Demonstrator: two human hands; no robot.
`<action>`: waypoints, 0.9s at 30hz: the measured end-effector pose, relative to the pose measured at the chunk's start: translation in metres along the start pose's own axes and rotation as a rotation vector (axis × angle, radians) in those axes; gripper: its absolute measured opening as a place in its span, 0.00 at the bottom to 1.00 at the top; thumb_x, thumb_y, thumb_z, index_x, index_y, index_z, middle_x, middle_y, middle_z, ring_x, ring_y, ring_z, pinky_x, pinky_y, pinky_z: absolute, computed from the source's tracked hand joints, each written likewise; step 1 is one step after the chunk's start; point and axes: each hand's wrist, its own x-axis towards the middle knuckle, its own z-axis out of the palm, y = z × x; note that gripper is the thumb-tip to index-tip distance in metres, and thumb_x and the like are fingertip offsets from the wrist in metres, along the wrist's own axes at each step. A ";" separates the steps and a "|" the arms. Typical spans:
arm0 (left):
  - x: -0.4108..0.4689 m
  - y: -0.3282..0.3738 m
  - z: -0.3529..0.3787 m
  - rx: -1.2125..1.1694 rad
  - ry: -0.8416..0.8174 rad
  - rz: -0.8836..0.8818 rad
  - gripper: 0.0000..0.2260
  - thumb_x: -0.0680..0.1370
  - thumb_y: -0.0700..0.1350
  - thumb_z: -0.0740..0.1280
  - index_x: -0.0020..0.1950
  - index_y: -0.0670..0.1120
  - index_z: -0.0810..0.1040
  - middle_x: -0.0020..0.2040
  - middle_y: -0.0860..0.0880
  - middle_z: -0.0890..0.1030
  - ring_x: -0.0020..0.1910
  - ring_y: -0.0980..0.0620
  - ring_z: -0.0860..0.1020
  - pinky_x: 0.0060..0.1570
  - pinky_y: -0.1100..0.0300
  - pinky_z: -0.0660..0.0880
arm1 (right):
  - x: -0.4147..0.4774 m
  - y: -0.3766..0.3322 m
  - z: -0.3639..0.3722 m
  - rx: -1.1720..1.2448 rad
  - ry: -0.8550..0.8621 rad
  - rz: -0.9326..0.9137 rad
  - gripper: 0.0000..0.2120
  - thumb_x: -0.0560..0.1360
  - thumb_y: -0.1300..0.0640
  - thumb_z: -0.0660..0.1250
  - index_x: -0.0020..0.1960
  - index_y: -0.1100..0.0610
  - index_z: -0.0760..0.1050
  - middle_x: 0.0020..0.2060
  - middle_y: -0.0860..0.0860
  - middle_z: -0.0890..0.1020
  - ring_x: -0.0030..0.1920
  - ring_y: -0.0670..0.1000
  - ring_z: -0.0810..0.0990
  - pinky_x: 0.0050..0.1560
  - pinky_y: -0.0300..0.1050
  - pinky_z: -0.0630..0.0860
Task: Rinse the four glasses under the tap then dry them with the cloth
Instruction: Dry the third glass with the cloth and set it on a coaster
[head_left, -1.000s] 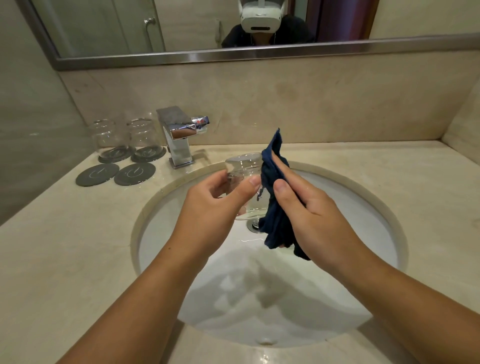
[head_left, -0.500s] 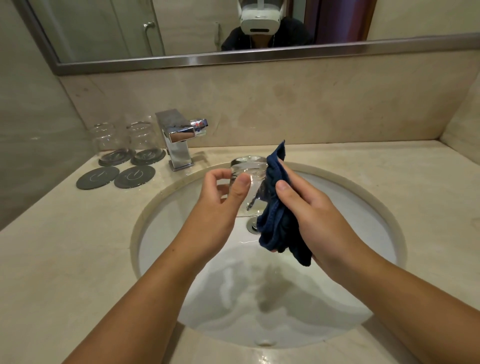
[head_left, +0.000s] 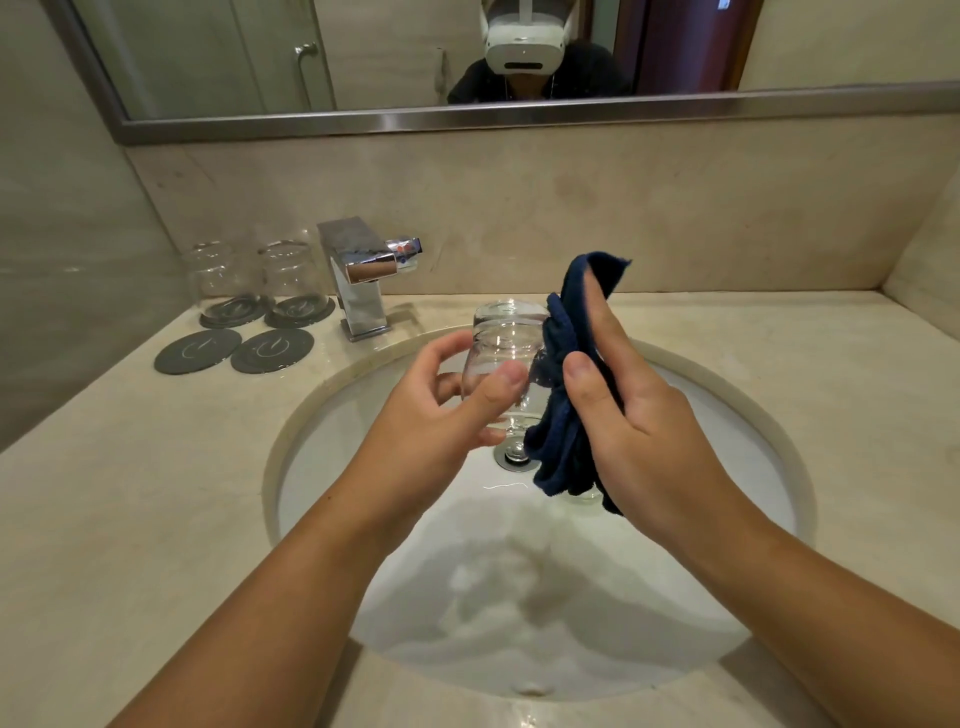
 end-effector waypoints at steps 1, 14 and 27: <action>0.000 -0.001 0.000 -0.022 0.007 -0.009 0.35 0.70 0.61 0.77 0.75 0.56 0.72 0.54 0.49 0.88 0.50 0.54 0.87 0.53 0.55 0.82 | 0.001 0.000 -0.002 -0.023 0.008 0.003 0.27 0.87 0.48 0.59 0.75 0.18 0.56 0.54 0.50 0.86 0.47 0.52 0.85 0.42 0.39 0.79; -0.001 -0.002 0.002 -0.061 -0.034 -0.069 0.38 0.69 0.62 0.79 0.76 0.54 0.70 0.53 0.45 0.88 0.49 0.51 0.87 0.56 0.50 0.85 | 0.003 0.000 -0.009 -0.107 0.034 -0.048 0.28 0.85 0.51 0.64 0.75 0.24 0.61 0.33 0.53 0.82 0.28 0.49 0.79 0.29 0.38 0.75; -0.002 0.002 0.001 -0.229 -0.074 -0.063 0.31 0.73 0.59 0.77 0.73 0.52 0.72 0.60 0.44 0.87 0.61 0.38 0.84 0.61 0.47 0.83 | 0.008 0.007 -0.004 0.224 -0.019 0.098 0.19 0.88 0.52 0.59 0.75 0.37 0.74 0.50 0.38 0.88 0.49 0.40 0.87 0.44 0.32 0.80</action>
